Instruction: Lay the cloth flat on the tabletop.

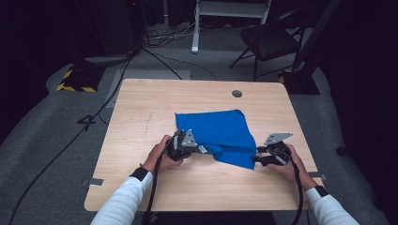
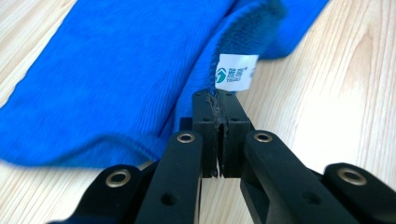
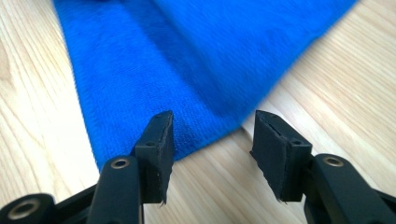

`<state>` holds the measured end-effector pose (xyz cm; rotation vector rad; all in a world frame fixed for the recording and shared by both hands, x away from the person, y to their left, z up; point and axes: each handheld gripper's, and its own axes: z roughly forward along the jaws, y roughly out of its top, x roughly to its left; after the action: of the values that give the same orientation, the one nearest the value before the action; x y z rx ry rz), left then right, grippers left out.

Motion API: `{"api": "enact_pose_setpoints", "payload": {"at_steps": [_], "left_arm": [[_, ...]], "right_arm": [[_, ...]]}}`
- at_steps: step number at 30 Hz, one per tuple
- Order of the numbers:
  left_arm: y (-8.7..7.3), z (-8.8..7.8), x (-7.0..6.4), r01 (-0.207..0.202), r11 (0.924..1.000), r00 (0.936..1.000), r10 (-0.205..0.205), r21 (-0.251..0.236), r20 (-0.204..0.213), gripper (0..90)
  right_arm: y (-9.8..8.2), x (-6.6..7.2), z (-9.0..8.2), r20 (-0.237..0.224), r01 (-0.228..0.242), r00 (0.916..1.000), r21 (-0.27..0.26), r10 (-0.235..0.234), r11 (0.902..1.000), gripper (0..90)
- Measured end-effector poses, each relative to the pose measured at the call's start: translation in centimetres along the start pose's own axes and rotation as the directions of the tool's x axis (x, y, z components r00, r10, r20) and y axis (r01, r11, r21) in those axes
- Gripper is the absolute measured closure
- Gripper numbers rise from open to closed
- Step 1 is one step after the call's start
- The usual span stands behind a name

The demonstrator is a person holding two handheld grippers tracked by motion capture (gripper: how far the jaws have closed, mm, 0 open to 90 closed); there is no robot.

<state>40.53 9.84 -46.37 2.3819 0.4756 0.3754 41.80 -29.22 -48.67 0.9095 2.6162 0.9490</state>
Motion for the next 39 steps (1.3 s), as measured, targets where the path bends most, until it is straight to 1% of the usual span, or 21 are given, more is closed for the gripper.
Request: {"api": "enact_pose_setpoints", "payload": {"at_steps": [3,4,7,9,10,12,16,20,21,23,25,26,28,29,30,32,33,34,35,37,39], "left_arm": [[-0.9,-0.5,0.0,-0.015,0.9998,0.9998,0.016,0.014,-0.011,86.5],[-1.3,-0.7,0.0,-0.014,0.9998,0.9999,0.014,0.014,-0.005,86.0],[-2.3,-1.4,0.0,-0.006,0.9997,0.9999,0.006,0.025,-0.015,84.4],[-2.9,-1.7,-0.1,0.015,0.9995,0.9999,-0.015,0.026,-0.005,82.4],[-3.2,-2.0,-0.4,0.021,0.9996,0.9997,-0.021,0.019,-0.016,82.1],[-3.8,-2.4,-0.8,0.019,0.9995,0.9997,-0.018,0.025,-0.015,82.0],[-4.6,-2.8,-1.7,0.019,0.9993,0.9998,-0.019,0.033,0.004,82.2],[-5.0,-3.4,-2.6,0.031,0.9991,0.9995,-0.031,0.03,0.006,76.5],[-5.1,-3.5,-2.7,0.036,0.9991,0.9993,-0.036,0.021,0.009,75.0],[-5.3,-3.9,-2.8,0.065,0.9978,0.9979,-0.065,0.015,0.001,68.0],[-5.3,-4.0,-2.8,0.112,0.9937,0.9936,-0.112,0.01,-0.014,56.4],[-5.4,-4.0,-2.8,0.154,0.988,0.9873,-0.154,0.009,-0.038,49.4],[-5.3,-4.0,-2.9,0.185,0.9826,0.9815,-0.186,-0.008,-0.047,35.1],[-5.3,-4.0,-2.9,0.185,0.9826,0.9815,-0.186,-0.008,-0.047,33.0],[-5.0,-3.9,-3.1,0.193,0.9811,0.9796,-0.193,-0.013,-0.054,30.6],[-4.8,-3.7,-3.2,0.193,0.9811,0.9799,-0.193,-0.019,-0.05,27.8],[-4.4,-3.3,-3.4,0.195,0.9805,0.9793,-0.196,-0.021,-0.049,27.7],[-4.0,-2.8,-3.7,0.188,0.9822,0.9803,-0.188,-0.008,-0.061,27.2],[-3.8,-2.5,-3.8,0.19,0.9818,0.9801,-0.19,-0.002,-0.058,26.3],[-3.6,-1.9,-4.1,0.192,0.981,0.979,-0.19,0.024,-0.074,25.8],[-3.6,-1.4,-4.2,0.191,0.9808,0.9801,-0.188,0.042,-0.064,25.7]], "right_arm": [[-0.3,-0.4,-0.3,0.007,-0.007,0.9999,0.006,0.007,1.0,49.4],[-0.4,-0.5,-0.4,0.011,-0.008,0.9999,0.009,0.008,0.9999,49.3],[-0.7,-0.8,-0.7,0.02,-0.017,0.9997,0.012,0.016,0.9998,48.1],[-1.0,-1.0,-1.0,0.027,-0.022,0.9994,0.015,0.022,0.9996,47.7],[-1.1,-1.0,-1.0,0.029,-0.024,0.9993,0.012,0.023,0.9996,47.5],[-1.4,-0.9,-1.3,0.039,-0.024,0.999,0.012,0.023,0.9996,47.4],[-1.9,-0.5,-1.8,0.052,-0.014,0.9986,0.01,0.013,0.9999,46.7],[-2.2,-0.3,-2.5,0.071,-0.006,0.9975,0.006,0.006,1.0,45.6],[-2.4,-0.3,-2.6,0.071,-0.014,0.9974,-0.002,0.014,0.9999,45.4],[-2.5,-0.4,-2.9,0.072,-0.029,0.9969,-0.02,0.03,0.9994,44.2],[-2.6,-0.3,-3.2,0.068,-0.033,0.997,-0.047,0.036,0.9984,43.1],[-2.6,-0.2,-3.3,0.064,-0.032,0.9973,-0.059,0.035,0.9978,43.1],[-2.3,0.5,-3.3,0.055,-0.016,0.9983,-0.086,0.021,0.9961,43.1],[-2.1,0.9,-3.2,0.063,-0.001,0.998,-0.08,0.006,0.9968,43.4],[-1.9,1.2,-3.0,0.07,0.015,0.9975,-0.076,-0.01,0.997,43.7],[-1.8,1.4,-2.9,0.074,0.02,0.9972,-0.075,-0.015,0.997,43.8],[-1.5,1.8,-2.5,0.072,0.025,0.9972,-0.075,-0.02,0.9969,43.9],[-1.5,1.9,-2.4,0.075,0.028,0.9969,-0.071,-0.022,0.9971,43.9],[-1.5,1.9,-2.2,0.078,0.032,0.9966,-0.064,-0.027,0.9974,43.7],[-1.6,2.0,-2.0,0.082,0.039,0.996,-0.053,-0.035,0.9978,43.6],[-1.8,2.1,-1.9,0.079,0.039,0.9962,-0.051,-0.035,0.998,43.6]]}}
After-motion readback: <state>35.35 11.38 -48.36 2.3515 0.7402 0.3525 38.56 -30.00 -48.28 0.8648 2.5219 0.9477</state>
